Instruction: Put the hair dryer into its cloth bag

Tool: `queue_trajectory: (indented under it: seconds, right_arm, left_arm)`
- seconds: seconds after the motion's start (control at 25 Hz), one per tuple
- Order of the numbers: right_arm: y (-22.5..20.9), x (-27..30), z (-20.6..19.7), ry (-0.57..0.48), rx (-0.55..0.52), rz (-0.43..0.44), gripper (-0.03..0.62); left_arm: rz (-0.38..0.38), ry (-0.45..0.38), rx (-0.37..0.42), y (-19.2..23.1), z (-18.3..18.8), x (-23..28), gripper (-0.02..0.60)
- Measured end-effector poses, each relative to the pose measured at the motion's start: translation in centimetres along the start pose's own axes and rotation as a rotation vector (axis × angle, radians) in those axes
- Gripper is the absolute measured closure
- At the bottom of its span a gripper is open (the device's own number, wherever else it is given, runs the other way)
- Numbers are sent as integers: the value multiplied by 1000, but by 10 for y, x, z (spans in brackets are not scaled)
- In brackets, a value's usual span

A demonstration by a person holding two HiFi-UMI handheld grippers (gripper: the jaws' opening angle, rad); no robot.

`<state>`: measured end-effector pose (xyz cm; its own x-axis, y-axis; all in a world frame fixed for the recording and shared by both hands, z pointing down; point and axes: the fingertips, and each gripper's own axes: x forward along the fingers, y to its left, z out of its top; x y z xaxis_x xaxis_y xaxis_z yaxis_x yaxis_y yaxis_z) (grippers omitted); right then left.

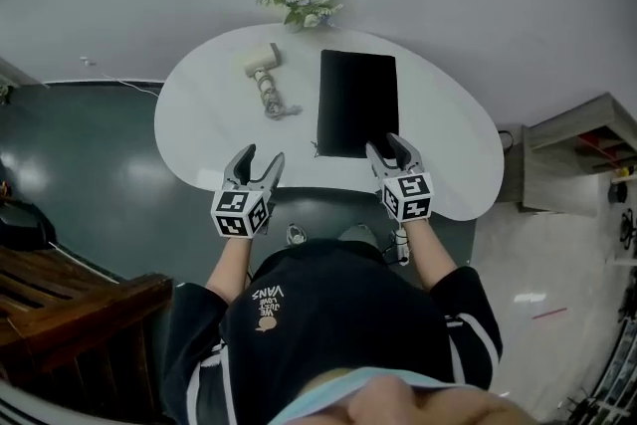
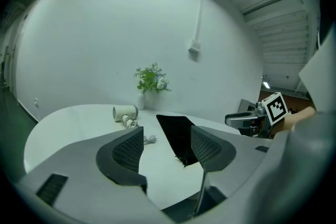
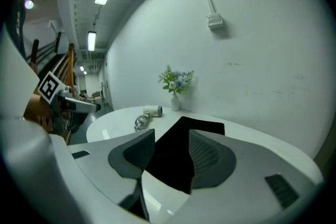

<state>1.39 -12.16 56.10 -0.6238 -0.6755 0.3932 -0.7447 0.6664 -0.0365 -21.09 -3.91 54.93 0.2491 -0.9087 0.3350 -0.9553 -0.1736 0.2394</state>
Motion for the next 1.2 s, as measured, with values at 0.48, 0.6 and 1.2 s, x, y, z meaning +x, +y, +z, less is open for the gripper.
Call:
queue_trajectory:
  seconds: [0.48, 0.6, 1.2]
  right_arm:
    - [-45, 3, -72, 345, -478, -20, 408]
    - [-49, 10, -94, 430, -651, 57, 408]
    - [-58, 40, -133, 525, -995, 263, 412]
  left_arm:
    - [-53, 82, -2, 15, -19, 24, 296]
    - [-44, 96, -7, 13, -19, 35, 296]
    - [-14, 154, -31, 3, -23, 85, 296]
